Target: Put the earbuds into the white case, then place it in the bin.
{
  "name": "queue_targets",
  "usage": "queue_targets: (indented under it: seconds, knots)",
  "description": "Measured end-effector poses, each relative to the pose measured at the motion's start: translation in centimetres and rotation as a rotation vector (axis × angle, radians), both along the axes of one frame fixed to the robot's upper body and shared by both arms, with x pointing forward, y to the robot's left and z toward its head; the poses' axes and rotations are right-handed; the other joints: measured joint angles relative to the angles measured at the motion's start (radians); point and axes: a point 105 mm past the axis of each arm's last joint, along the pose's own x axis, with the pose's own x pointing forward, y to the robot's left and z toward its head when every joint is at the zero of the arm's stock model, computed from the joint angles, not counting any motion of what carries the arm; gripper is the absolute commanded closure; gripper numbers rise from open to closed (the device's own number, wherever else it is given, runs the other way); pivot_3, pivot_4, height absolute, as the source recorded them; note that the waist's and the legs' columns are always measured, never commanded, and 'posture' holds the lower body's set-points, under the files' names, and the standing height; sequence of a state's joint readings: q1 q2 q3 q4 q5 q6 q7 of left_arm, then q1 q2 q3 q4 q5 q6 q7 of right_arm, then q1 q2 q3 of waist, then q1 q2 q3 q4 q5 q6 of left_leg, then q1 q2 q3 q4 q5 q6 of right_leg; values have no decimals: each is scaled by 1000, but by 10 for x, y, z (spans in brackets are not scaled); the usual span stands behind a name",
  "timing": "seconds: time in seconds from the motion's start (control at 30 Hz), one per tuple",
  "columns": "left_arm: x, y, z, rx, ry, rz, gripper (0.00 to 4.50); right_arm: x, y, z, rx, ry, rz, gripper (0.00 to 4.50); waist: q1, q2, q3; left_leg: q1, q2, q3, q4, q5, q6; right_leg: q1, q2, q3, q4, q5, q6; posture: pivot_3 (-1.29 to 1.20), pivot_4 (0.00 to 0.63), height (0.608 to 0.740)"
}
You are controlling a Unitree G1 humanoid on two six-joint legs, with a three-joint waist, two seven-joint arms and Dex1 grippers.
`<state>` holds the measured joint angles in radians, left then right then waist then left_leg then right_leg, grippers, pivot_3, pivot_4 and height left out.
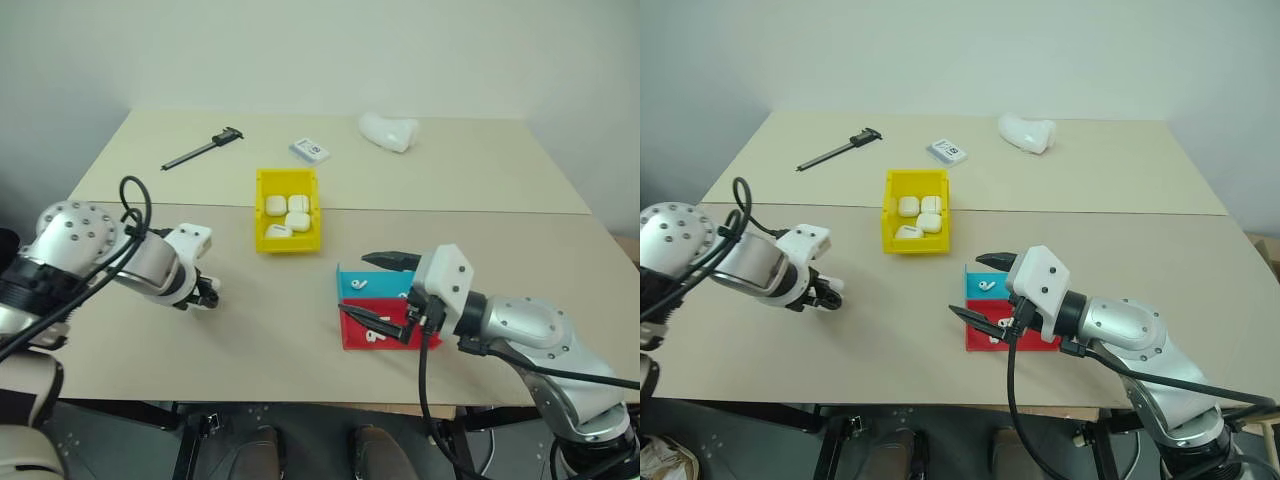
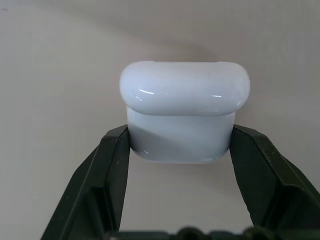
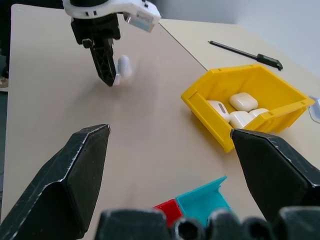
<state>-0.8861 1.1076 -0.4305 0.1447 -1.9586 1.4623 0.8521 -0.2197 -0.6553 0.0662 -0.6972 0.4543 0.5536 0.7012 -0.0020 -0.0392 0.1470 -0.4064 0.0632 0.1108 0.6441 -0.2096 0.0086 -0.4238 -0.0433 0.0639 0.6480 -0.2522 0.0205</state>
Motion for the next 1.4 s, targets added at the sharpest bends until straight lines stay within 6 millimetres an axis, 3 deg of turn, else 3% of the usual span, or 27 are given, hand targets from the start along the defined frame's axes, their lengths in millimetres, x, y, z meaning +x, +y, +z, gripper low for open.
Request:
queue_targets:
  seconds: [0.1,0.27,0.37,0.47,0.73,0.83,1.0,1.17,1.4]
  knots:
    - [4,5,21,-61,-157,12,1759,2,-3,-3,-15,16,6,0,2,0,0,0,0,3,0,0,0,1,0,-1,0,0,0,0,150,740]
    - [24,8,68,-119,-693,-78,1759,6,-14,-5,-55,22,16,0,6,0,0,0,0,7,-1,1,-2,1,0,-2,-1,0,-2,0,150,740]
    - [28,-6,81,-194,-897,-187,1759,9,-22,-5,-88,25,21,0,15,0,0,0,0,7,-1,1,-2,1,0,-3,-2,0,-2,0,150,740]
    - [21,-30,85,-410,-1012,-342,1759,11,-31,-4,-130,25,27,0,15,0,0,-1,1,7,-1,1,-1,1,0,-4,-3,0,-2,0,150,740]
    - [-12,-88,103,-708,-1128,-870,1759,20,-51,2,-226,31,16,0,11,0,0,-1,1,6,0,1,0,2,1,-3,-2,0,-2,0,150,740]
    - [-27,-107,106,-816,-1121,-1083,1759,24,-59,6,-345,9,-1,0,10,1,0,-1,1,6,0,0,0,2,1,-3,-2,0,-1,0,150,740]
    - [-39,-132,97,-950,-1091,-1254,1759,20,-51,-3,-478,52,57,0,2,1,0,-1,1,5,1,0,1,1,1,-2,-2,0,-1,0,150,740]
    - [-47,-140,92,-999,-1066,-1361,1759,10,-32,-20,-582,112,140,1245,-10,1,0,-1,2,2,2,0,1,2,2,-2,-1,0,0,0,150,740]
    - [-46,-141,90,-1007,-1068,-1387,1759,19,-23,-51,-769,139,119,1245,-13,1,0,-2,2,2,2,0,2,1,2,-2,-1,0,0,0,150,740]
